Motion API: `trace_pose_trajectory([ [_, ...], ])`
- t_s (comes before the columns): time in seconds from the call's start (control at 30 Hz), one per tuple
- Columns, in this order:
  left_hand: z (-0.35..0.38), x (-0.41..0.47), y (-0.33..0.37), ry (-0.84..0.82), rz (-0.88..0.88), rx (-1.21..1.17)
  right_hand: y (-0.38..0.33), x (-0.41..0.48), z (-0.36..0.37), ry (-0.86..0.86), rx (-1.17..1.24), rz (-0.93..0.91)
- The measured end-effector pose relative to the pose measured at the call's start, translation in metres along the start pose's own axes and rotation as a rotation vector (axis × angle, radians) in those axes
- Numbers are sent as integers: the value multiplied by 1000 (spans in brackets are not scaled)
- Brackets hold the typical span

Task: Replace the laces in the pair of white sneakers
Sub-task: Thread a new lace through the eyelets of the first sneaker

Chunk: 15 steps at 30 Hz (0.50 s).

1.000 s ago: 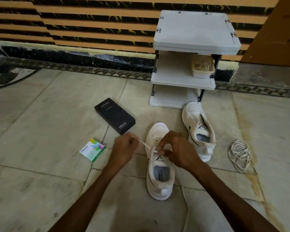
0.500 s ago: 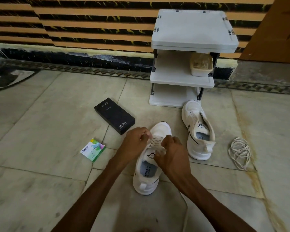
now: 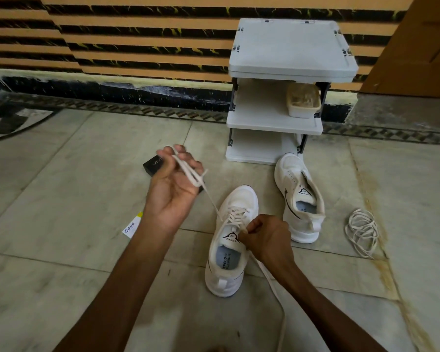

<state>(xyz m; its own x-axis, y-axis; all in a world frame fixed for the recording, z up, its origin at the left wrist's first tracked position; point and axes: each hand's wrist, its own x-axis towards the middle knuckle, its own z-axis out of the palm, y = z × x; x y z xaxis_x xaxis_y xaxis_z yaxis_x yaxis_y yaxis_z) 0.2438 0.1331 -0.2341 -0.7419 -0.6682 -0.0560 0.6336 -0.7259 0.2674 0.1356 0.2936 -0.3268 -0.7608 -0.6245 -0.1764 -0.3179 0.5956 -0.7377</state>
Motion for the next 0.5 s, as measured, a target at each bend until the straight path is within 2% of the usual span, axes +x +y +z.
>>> trace_pose_trajectory([
  [0.2,43,-10,-30,2,-26,-111,0,-2,-4,-23,-38,-65],
  [0.27,46,-10,-28,9,-35,-81,1,-3,-6,-5,-31,-51],
  [0.3,44,-9,-26,45,-27,61,1,-3,-6,3,-21,-34],
  [0.33,42,-9,-25,98,-6,346,1,-4,-6,11,-12,-30],
  [0.4,34,-10,-26,199,71,1098,0,-4,-4,17,-4,-43],
  [0.43,28,-11,-27,209,144,1346,-1,-4,-4,14,-4,-49],
  [0.5,14,-14,-28,150,248,1501,-1,-3,-5,15,-22,-61],
])
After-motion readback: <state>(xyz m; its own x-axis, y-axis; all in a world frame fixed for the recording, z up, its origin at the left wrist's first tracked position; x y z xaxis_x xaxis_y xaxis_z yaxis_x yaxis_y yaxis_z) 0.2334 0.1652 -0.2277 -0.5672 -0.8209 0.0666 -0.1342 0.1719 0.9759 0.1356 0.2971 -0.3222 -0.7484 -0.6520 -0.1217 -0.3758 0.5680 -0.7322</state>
